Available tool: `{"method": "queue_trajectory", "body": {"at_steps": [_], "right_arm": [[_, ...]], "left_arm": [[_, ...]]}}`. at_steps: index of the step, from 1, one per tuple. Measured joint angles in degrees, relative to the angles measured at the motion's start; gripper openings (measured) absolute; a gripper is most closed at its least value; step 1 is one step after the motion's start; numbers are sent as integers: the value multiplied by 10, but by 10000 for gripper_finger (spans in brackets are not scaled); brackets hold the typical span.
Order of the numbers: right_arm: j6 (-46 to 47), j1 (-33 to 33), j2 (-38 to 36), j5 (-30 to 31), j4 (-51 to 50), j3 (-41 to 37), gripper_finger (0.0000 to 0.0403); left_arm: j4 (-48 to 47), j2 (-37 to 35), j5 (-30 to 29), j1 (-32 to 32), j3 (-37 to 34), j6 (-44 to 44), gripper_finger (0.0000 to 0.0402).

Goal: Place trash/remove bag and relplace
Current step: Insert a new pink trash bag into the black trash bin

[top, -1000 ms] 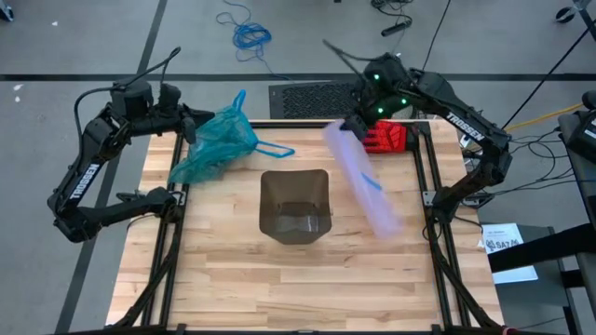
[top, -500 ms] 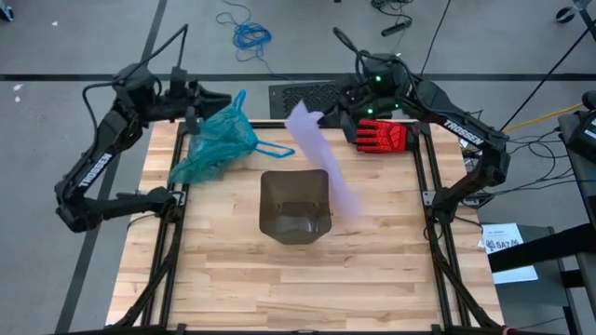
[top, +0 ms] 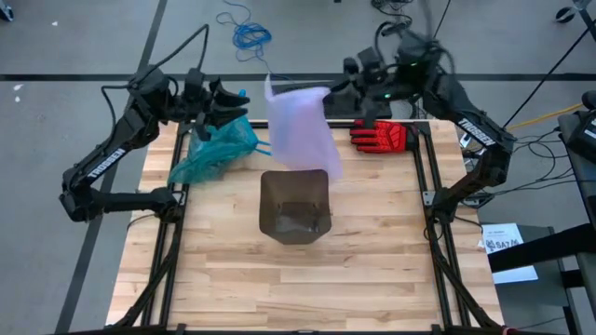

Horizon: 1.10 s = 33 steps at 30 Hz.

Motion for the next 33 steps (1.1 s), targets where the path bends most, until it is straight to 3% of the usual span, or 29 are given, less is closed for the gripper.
{"method": "queue_trajectory", "body": {"at_steps": [13,22,33], "right_arm": [[67,0,0,-73,-1,149,0],[105,9,0,-136,9,163,0],[162,43,0,-174,144,163,0]], "left_arm": [[49,1,-18,-5,0,0,183],[65,2,-47,-5,10,0,183],[56,21,-48,-5,92,0,183]]}}
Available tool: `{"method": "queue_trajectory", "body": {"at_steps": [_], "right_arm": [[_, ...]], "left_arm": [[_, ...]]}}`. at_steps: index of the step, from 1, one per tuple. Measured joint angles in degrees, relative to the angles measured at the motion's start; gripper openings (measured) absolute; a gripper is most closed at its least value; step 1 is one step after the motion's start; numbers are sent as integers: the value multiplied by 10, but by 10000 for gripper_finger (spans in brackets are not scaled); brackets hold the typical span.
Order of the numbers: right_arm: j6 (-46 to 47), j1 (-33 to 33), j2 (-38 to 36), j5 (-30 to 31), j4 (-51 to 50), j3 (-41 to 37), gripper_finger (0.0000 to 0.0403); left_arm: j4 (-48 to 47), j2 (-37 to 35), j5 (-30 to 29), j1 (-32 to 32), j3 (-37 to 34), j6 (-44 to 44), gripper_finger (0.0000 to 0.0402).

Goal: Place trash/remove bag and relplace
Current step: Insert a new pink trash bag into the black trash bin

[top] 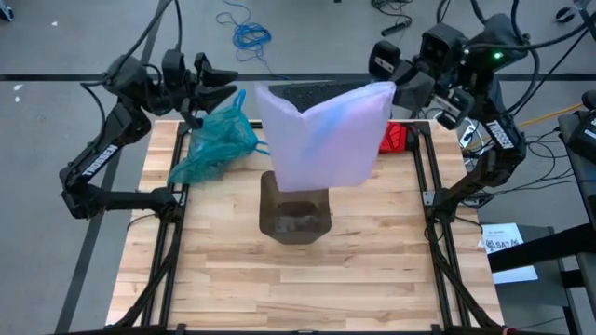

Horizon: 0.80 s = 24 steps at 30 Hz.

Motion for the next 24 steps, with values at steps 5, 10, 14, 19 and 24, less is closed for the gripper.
{"method": "queue_trajectory", "body": {"at_steps": [5,10,14,19,24], "right_arm": [[0,11,3,1,2,0,0],[-18,24,21,11,-5,0,0],[-42,29,42,13,-27,0,0],[-95,29,64,13,-97,0,0],[-153,29,76,6,-176,0,0]], "left_arm": [[-20,4,0,0,11,0,183],[-33,5,0,0,11,1,183],[-31,4,0,0,11,1,183],[-31,4,0,0,11,0,183],[-31,2,0,0,11,0,183]]}}
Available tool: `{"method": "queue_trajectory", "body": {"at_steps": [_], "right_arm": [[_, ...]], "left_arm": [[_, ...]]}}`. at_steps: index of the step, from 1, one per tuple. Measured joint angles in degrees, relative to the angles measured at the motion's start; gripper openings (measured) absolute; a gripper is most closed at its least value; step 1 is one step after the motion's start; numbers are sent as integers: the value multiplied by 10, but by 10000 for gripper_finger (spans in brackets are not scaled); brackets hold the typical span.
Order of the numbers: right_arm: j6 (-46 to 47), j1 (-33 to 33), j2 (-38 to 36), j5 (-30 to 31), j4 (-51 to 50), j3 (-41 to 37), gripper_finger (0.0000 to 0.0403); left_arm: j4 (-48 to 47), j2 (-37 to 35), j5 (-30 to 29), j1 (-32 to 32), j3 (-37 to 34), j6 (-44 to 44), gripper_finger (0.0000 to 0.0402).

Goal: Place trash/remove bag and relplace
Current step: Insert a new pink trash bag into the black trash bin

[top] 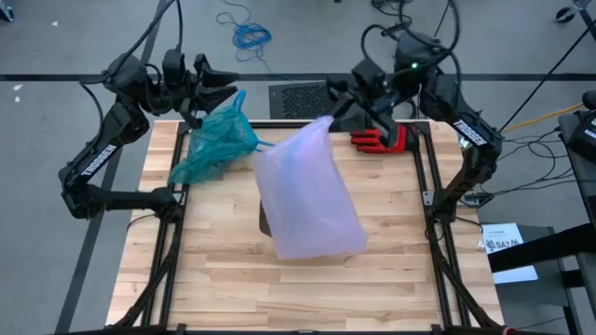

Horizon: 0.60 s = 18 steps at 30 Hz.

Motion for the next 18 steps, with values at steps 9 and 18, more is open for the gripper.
{"method": "queue_trajectory", "body": {"at_steps": [9,18], "right_arm": [[-68,3,-2,15,-72,0,0],[-126,-35,-25,119,-71,0,0]], "left_arm": [[-54,0,26,0,0,1,183],[-59,-8,101,-20,0,35,173]]}}
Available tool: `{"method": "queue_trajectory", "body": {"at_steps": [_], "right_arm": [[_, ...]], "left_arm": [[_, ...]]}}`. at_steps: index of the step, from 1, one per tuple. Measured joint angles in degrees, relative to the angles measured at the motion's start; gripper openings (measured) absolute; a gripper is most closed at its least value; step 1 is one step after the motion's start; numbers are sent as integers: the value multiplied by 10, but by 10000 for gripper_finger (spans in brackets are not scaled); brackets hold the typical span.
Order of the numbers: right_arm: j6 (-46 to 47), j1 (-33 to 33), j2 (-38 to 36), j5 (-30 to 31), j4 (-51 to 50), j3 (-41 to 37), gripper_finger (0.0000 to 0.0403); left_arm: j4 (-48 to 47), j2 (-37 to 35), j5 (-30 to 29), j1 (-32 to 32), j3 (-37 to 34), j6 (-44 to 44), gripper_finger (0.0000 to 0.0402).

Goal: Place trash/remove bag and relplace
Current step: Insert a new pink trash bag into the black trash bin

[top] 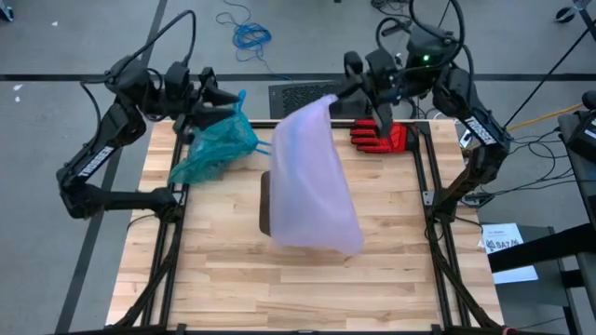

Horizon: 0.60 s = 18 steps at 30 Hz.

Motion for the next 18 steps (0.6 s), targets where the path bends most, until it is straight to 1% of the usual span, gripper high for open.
{"method": "queue_trajectory", "body": {"at_steps": [2,5,7,9,11,12,16,18], "right_arm": [[-5,-7,0,14,0,0,0],[-10,-17,0,27,-1,0,0],[-11,-21,0,29,3,0,0],[-11,-24,0,35,10,0,0],[-12,-24,0,40,22,0,0],[-12,-26,0,40,29,0,0],[-12,-27,0,40,44,0,0],[-11,-27,0,41,50,0,0]], "left_arm": [[0,-2,24,-17,0,1,159],[-6,-2,64,-49,0,2,124],[-34,-2,73,-72,0,19,94],[-86,-2,72,-90,0,52,59],[-148,-1,71,-104,0,86,21],[-175,2,70,-111,0,99,11],[-259,18,25,-141,0,134,2],[-272,28,-6,-152,-1,153,2]]}}
